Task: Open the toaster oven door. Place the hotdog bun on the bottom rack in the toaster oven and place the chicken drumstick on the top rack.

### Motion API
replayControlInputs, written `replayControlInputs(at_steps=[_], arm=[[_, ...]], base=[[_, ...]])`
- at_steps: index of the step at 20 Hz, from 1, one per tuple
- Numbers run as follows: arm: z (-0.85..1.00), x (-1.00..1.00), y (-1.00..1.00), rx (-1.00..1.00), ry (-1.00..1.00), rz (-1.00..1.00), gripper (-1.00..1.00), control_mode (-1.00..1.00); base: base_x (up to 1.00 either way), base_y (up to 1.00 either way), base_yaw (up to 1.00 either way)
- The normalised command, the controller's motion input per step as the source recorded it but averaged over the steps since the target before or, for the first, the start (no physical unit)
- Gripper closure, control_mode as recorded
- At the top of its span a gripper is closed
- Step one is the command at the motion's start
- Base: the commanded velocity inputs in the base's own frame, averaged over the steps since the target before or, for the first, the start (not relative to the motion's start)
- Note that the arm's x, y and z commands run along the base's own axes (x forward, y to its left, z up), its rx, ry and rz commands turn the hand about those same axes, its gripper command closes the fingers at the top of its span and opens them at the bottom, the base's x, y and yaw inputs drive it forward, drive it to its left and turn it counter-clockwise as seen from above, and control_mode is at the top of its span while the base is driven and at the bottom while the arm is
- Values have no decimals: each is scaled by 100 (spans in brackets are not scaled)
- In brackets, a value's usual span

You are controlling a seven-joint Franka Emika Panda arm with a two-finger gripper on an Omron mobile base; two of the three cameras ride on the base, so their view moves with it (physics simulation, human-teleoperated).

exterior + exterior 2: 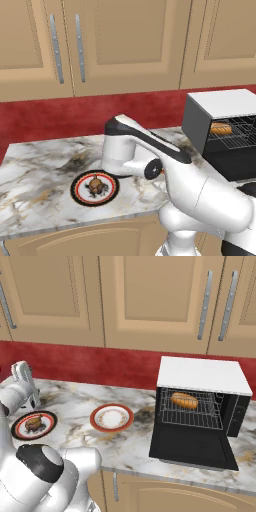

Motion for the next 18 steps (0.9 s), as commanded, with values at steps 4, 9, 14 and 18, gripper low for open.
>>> replayControlInputs(at_steps=[4,9,14,18], arm=[[48,-54,17,42,33,-7,-100,-100],[39,-50,13,50,27,-38,-100,-100],[37,-41,2,47,32,-53,-100,-100],[34,-37,2,45,36,-55,-100,-100]], base=[[0,0,0],[0,0,0],[0,0,0],[0,0,0]])
